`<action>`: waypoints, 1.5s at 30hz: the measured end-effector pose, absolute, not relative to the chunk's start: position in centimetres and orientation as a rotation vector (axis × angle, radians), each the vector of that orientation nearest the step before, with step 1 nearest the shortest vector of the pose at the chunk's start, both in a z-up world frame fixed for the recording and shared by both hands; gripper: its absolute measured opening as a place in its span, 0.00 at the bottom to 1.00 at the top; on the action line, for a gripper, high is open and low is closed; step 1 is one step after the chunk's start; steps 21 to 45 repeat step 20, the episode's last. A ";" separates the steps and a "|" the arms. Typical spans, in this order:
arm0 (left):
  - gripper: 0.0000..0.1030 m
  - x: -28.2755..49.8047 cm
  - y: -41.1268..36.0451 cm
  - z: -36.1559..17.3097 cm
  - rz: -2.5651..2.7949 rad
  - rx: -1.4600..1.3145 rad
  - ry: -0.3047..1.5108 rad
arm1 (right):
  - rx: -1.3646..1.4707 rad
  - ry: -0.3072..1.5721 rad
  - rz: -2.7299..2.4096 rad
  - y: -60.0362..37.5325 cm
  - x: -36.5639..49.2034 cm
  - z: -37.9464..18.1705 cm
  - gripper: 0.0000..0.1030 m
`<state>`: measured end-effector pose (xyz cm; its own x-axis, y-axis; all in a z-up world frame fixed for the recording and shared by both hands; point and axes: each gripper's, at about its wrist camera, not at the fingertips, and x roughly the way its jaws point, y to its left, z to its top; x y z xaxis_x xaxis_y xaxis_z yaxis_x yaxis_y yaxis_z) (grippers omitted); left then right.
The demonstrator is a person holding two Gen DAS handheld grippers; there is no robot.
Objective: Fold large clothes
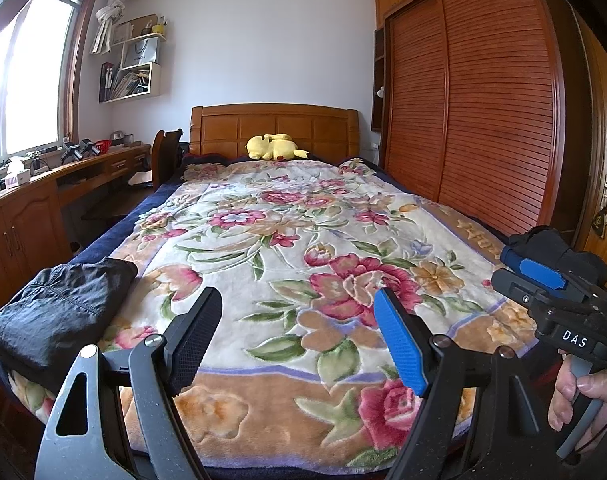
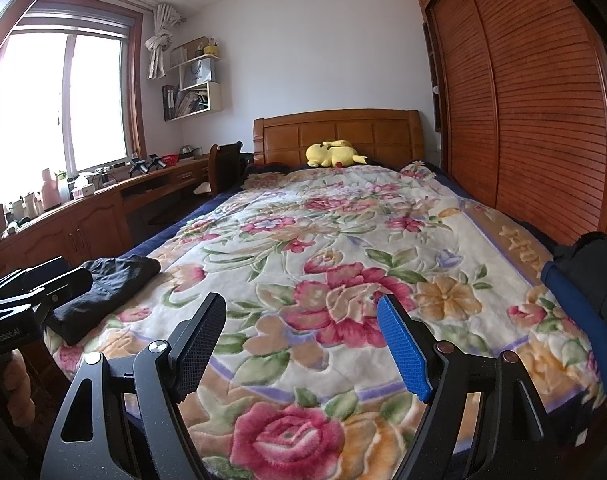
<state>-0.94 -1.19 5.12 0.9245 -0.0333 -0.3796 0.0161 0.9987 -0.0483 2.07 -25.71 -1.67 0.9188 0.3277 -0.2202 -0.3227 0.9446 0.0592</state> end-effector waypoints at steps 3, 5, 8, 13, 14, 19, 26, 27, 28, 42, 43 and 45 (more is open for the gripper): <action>0.77 -0.9 -1.2 5.1 -0.026 -0.045 0.389 | 0.023 0.228 0.335 -25.7 2.1 -1.7 0.77; 0.77 -0.9 -1.2 5.1 -0.026 -0.045 0.390 | 0.024 0.229 0.335 -25.8 2.1 -1.7 0.77; 0.77 -0.9 -1.2 5.1 -0.025 -0.045 0.389 | 0.024 0.228 0.336 -25.7 2.1 -1.7 0.77; 0.77 -0.9 -1.2 5.2 -0.026 -0.045 0.390 | 0.025 0.229 0.336 -25.7 2.1 -1.7 0.77; 0.77 -0.9 -1.2 5.1 -0.026 -0.045 0.389 | 0.025 0.229 0.336 -25.7 2.1 -1.7 0.77; 0.77 -0.9 -1.2 5.0 -0.030 -0.050 0.393 | 0.025 0.230 0.338 -25.8 2.1 -1.7 0.77; 0.77 -0.9 -1.2 5.0 -0.028 -0.048 0.393 | 0.025 0.231 0.338 -25.8 2.0 -1.7 0.77; 0.77 -0.9 -1.2 5.0 -0.028 -0.048 0.393 | 0.025 0.231 0.338 -25.8 2.0 -1.7 0.77; 0.77 -0.9 -1.2 5.0 -0.028 -0.048 0.393 | 0.025 0.231 0.338 -25.8 2.0 -1.7 0.77; 0.77 -0.9 -1.2 5.0 -0.028 -0.048 0.393 | 0.025 0.231 0.338 -25.8 2.0 -1.7 0.77; 0.77 -0.9 -1.2 5.0 -0.028 -0.048 0.393 | 0.025 0.231 0.338 -25.8 2.0 -1.7 0.77; 0.77 -0.9 -1.2 5.0 -0.028 -0.048 0.393 | 0.025 0.231 0.338 -25.8 2.0 -1.7 0.77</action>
